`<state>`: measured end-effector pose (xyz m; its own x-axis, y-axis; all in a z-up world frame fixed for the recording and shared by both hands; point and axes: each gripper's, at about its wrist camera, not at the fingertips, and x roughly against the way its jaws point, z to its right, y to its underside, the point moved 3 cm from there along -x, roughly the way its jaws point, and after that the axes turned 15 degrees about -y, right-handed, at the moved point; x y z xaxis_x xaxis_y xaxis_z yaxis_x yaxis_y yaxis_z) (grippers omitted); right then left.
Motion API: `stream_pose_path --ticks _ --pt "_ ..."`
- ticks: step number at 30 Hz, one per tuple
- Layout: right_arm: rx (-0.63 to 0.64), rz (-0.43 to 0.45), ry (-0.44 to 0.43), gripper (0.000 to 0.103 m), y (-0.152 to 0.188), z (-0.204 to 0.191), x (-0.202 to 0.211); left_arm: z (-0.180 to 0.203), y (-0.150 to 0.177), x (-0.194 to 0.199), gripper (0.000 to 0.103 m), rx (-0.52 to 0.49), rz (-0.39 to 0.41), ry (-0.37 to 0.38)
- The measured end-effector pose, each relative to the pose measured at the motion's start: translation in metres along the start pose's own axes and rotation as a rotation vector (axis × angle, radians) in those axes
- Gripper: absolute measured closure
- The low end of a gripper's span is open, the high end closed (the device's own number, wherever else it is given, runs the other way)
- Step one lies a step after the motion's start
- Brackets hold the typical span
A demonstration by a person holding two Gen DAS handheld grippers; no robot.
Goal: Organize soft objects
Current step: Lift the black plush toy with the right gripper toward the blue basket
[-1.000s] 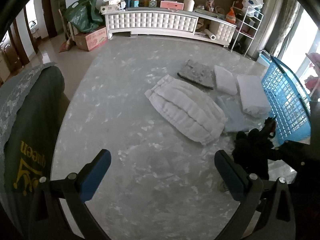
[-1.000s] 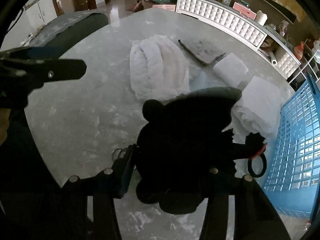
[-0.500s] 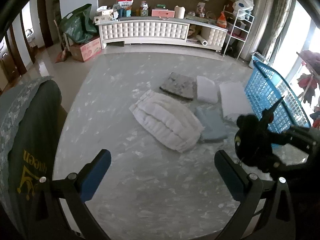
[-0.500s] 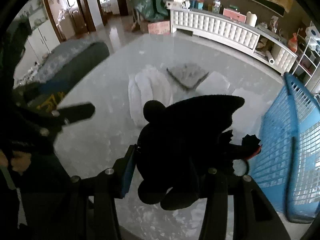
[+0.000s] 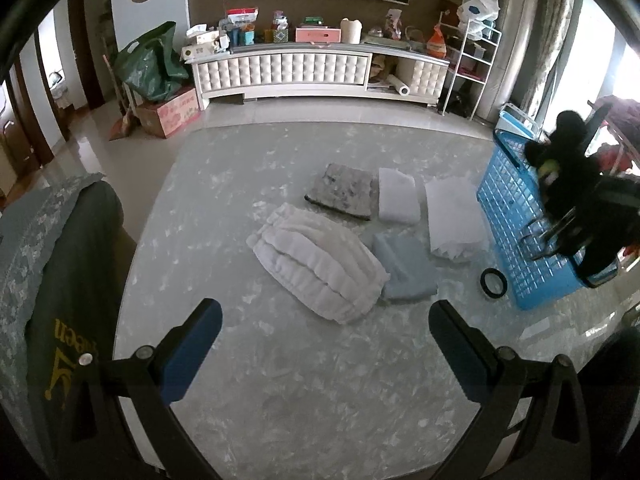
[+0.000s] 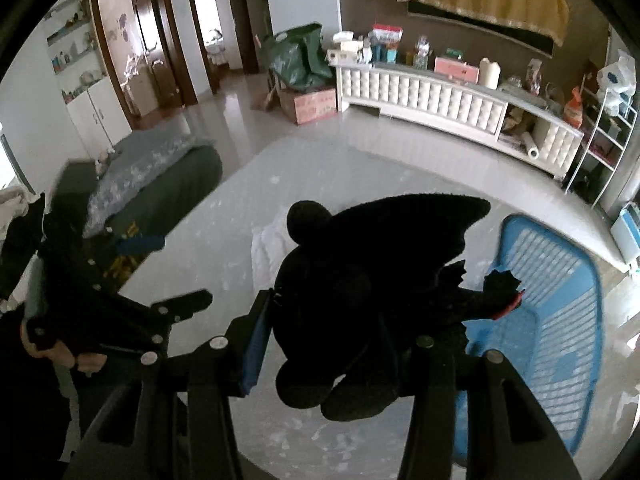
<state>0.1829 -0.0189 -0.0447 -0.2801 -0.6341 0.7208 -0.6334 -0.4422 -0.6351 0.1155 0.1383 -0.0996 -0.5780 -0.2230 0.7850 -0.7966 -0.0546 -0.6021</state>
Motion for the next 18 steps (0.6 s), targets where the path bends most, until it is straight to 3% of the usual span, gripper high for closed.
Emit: stream_pose_path --ticks 9,18 --pt "-0.011 0.082 0.093 0.057 -0.008 0.033 0.040 0.006 -0.003 -0.013 0.000 0.004 -0.041 -0.004" --pt "-0.073 0.039 0.193 0.057 0.008 0.068 0.048 0.014 -0.007 -0.024 0.000 -0.016 -0.052 -0.007"
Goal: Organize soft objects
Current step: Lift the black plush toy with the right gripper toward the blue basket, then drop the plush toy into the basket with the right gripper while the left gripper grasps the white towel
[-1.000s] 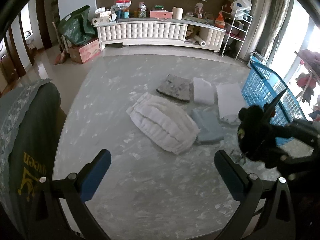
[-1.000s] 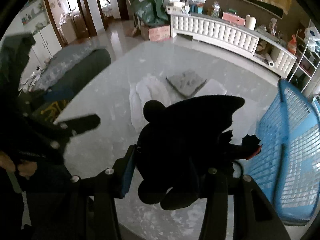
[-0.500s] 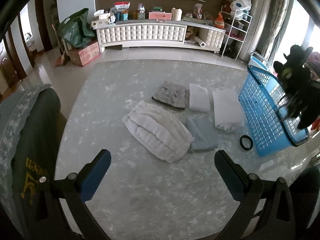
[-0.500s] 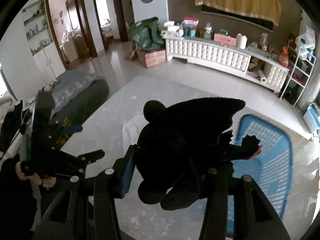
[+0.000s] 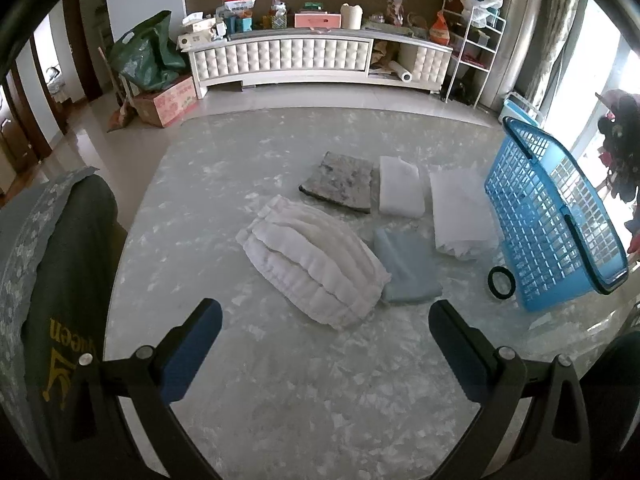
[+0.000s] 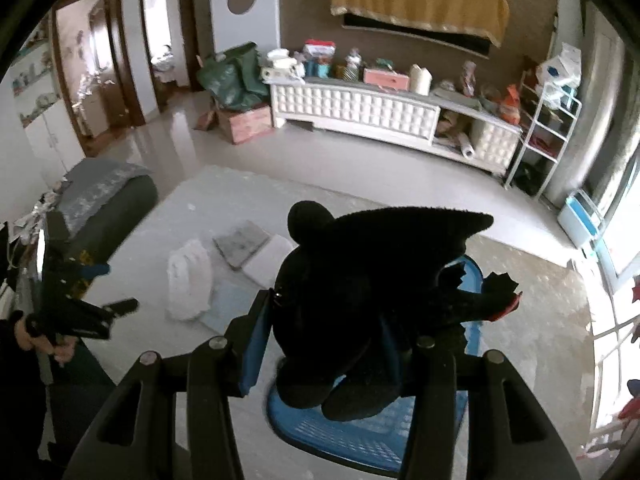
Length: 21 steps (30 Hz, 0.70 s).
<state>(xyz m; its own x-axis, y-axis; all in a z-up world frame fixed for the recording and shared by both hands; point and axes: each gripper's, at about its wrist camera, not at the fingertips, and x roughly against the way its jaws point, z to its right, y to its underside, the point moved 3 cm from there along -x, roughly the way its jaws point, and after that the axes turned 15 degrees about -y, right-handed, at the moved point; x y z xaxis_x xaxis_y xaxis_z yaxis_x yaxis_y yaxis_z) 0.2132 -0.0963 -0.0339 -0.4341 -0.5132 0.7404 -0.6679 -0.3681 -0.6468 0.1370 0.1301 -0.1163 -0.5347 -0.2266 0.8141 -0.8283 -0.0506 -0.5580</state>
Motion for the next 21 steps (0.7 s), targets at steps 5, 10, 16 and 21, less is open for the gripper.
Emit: stream_pose_path --ticks 5,10,16,21 --pt "-0.065 -0.048 0.009 0.057 0.014 0.019 -0.015 0.005 -0.002 -0.012 0.000 -0.012 -0.029 -0.002" --pt "-0.110 -0.105 0.004 0.056 0.027 0.034 -0.035 0.010 -0.004 -0.025 0.000 -0.011 -0.060 -0.005" --pt "-0.148 -0.158 0.004 0.056 0.037 0.048 -0.053 0.013 -0.007 -0.044 0.000 0.014 -0.103 0.007" --pt "-0.148 -0.181 0.000 0.057 0.039 0.054 -0.057 0.018 -0.014 -0.063 0.000 0.013 -0.135 -0.001"
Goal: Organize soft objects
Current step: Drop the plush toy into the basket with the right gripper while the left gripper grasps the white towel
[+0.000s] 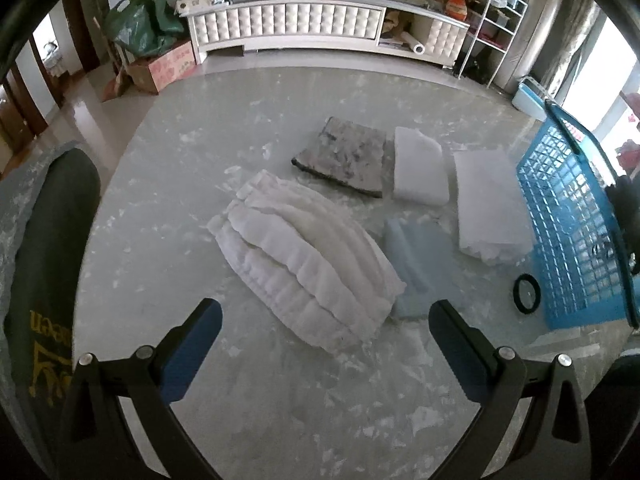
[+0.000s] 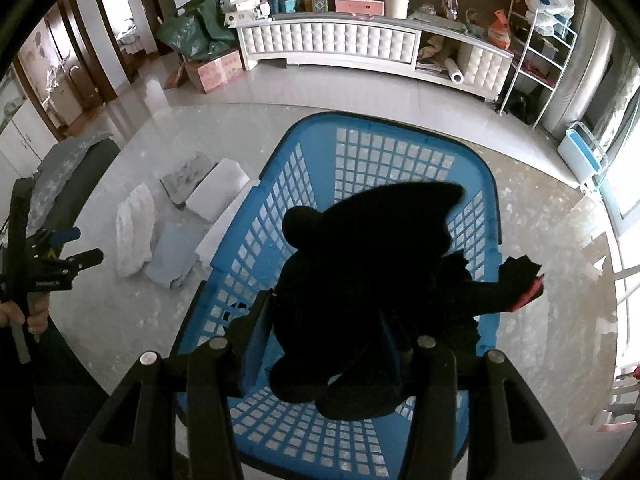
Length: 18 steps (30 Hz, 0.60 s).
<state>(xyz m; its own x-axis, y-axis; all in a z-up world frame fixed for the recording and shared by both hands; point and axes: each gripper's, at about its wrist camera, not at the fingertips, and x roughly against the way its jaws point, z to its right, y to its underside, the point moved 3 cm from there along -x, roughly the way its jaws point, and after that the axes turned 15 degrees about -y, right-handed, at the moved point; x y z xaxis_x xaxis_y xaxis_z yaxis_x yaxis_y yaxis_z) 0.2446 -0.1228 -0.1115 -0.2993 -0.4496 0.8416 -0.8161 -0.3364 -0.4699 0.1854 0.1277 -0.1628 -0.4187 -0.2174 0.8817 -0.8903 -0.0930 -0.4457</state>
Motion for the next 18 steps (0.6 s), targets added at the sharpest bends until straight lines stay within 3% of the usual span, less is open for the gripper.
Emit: stream_pose_path --ticks 13,18 --pt "0.022 -0.040 0.008 0.059 -0.002 0.006 -0.001 -0.005 -0.021 -0.063 0.000 0.093 -0.094 -0.068" --pt "0.038 -0.069 -0.002 0.059 0.001 0.002 -0.007 -0.002 -0.023 -0.081 0.000 0.078 -0.111 -0.106"
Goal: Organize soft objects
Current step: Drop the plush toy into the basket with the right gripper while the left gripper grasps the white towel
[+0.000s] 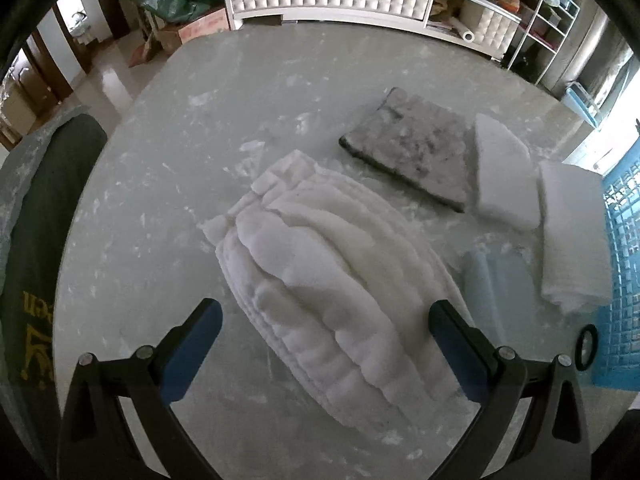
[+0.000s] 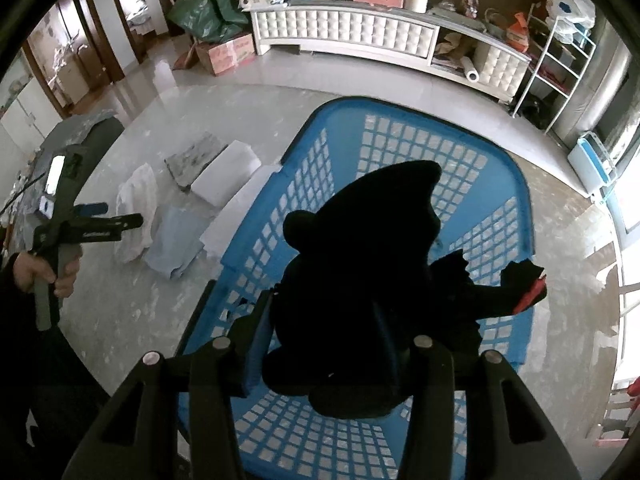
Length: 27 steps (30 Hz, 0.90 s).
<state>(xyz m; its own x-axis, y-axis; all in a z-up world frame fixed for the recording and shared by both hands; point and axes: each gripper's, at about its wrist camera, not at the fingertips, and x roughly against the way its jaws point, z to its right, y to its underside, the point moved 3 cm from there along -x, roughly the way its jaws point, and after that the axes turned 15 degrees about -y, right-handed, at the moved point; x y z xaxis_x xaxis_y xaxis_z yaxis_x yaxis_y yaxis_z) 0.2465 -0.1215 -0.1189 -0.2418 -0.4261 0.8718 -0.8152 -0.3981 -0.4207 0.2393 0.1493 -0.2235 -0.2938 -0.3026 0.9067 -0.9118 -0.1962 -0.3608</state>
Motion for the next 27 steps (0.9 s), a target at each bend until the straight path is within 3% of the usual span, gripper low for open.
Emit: stream_pose_path --ticks 14,20,22,24,27 --pt "-0.049 -0.086 -0.051 0.059 0.011 0.012 -0.020 0.004 -0.011 -0.024 0.004 -0.018 -0.057 0.019" --pt "-0.082 -0.120 -0.054 0.059 0.014 0.014 -0.028 0.016 -0.018 -0.017 0.033 -0.052 -0.028 0.044" --pt "-0.087 -0.132 -0.050 0.058 0.017 0.016 -0.028 0.018 -0.019 -0.015 0.057 -0.060 -0.017 0.060" --pt "-0.092 -0.146 -0.044 0.058 0.018 0.016 -0.029 0.019 -0.019 -0.012 0.067 -0.056 -0.001 0.085" --pt "-0.099 -0.155 -0.042 0.057 0.021 0.013 -0.029 0.023 -0.019 -0.012 0.073 -0.058 0.009 0.111"
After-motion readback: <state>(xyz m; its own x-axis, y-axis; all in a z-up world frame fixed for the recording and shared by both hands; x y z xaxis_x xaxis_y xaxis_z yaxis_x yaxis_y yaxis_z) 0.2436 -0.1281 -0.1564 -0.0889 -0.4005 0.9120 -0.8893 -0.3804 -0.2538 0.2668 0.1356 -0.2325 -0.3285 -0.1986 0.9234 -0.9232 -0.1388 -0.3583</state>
